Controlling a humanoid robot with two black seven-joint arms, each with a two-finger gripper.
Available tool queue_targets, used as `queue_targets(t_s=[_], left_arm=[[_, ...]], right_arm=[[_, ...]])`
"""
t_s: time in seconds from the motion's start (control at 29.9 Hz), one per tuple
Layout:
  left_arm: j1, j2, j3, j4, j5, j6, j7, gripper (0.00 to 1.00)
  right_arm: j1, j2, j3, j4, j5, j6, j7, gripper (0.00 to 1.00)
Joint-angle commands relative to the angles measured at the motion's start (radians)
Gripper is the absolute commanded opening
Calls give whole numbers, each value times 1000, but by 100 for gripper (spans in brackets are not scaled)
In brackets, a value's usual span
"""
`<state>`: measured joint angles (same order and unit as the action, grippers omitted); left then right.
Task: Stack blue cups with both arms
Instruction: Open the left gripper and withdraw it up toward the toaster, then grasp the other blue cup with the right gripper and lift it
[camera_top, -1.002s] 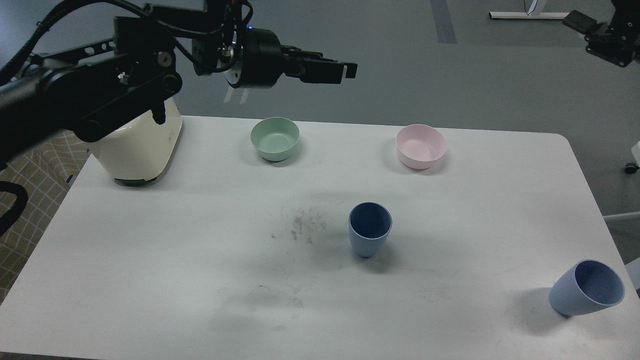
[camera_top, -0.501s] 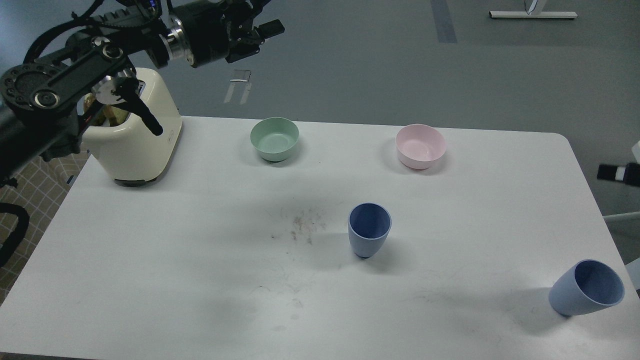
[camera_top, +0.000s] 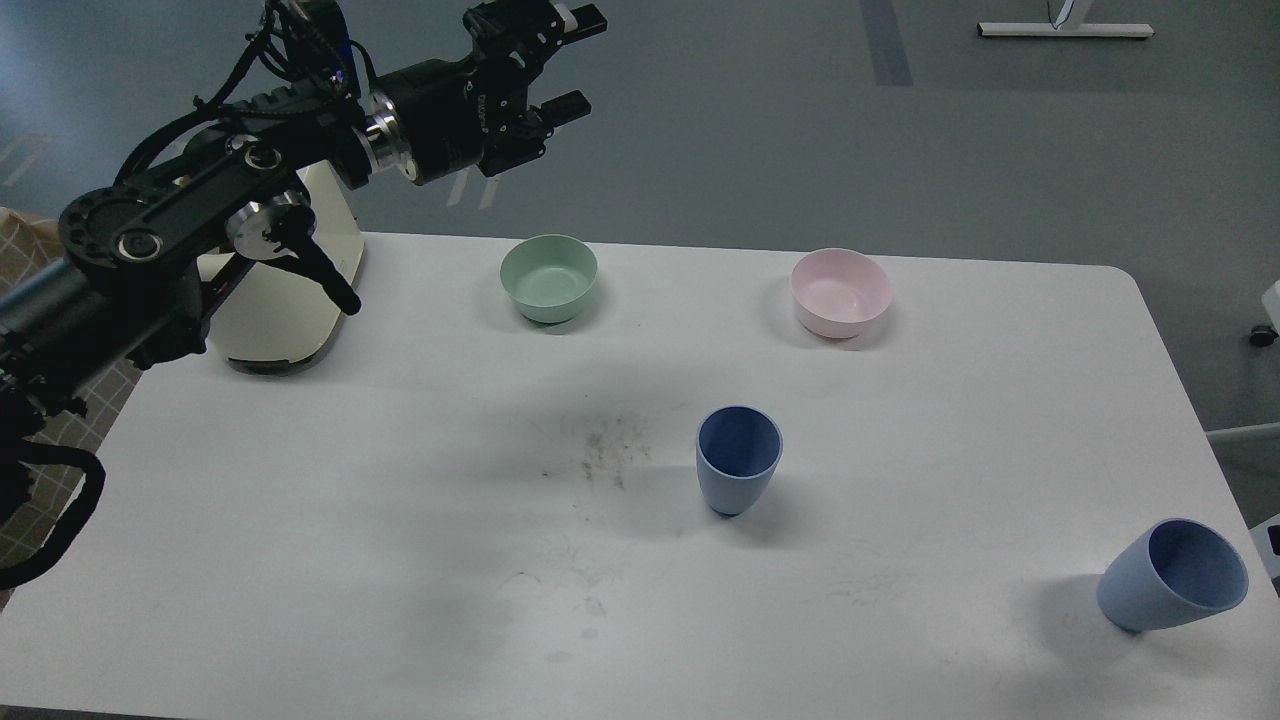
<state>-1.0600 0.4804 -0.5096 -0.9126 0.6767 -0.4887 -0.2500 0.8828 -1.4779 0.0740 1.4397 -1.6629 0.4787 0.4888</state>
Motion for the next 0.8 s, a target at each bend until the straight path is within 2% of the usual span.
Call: queue_targets(t_s=[0.0,0.23,0.3,0.33,0.43,0.47,0.5,0.53,0.6,0.63,0.67,0.7,0.77], left_arm=[[18,-11,-16,0,3,0,0,91],[28,-3,-47,0,43,0,0,91],[32,1,-47,0,43,0,0,91],[32,1,-47,0,43,0,0,91],[32,6,-47,0,43,0,0,91],[32,6,-47,0,43,0,0,91],[32,9,-47,0,43,0,0,91],[32,9,-47,0,43,0,0,91],[32,12,-49,-3,41,0,0,91],[32,12,-49,-3,41,0,0,91],[32,12,-49,-5,41,0,0,91],[32,14,-49,-8,41,0,0,91],[32,14,-49,-9,41,0,0,91]], right_arm=[[-21,34,-3,-2,6,-2,0,100],[-25,113,-29,-54,8,-14,0,93],[-28,129,-31,-62,8,-14,0,82],[-28,129,-31,-62,8,-14,0,82],[-51,146,-31,-71,6,-12,0,55],[-56,149,-31,-71,6,-12,0,52],[-65,157,-31,-73,6,-14,0,44],[-65,157,-31,-73,6,-14,0,44],[-71,168,-29,-76,6,-20,0,25],[-71,171,-29,-77,6,-22,0,19],[-71,171,-29,-76,6,-22,0,4],[-71,171,-28,-76,6,-22,0,0],[-70,171,-26,-74,6,-23,0,0]])
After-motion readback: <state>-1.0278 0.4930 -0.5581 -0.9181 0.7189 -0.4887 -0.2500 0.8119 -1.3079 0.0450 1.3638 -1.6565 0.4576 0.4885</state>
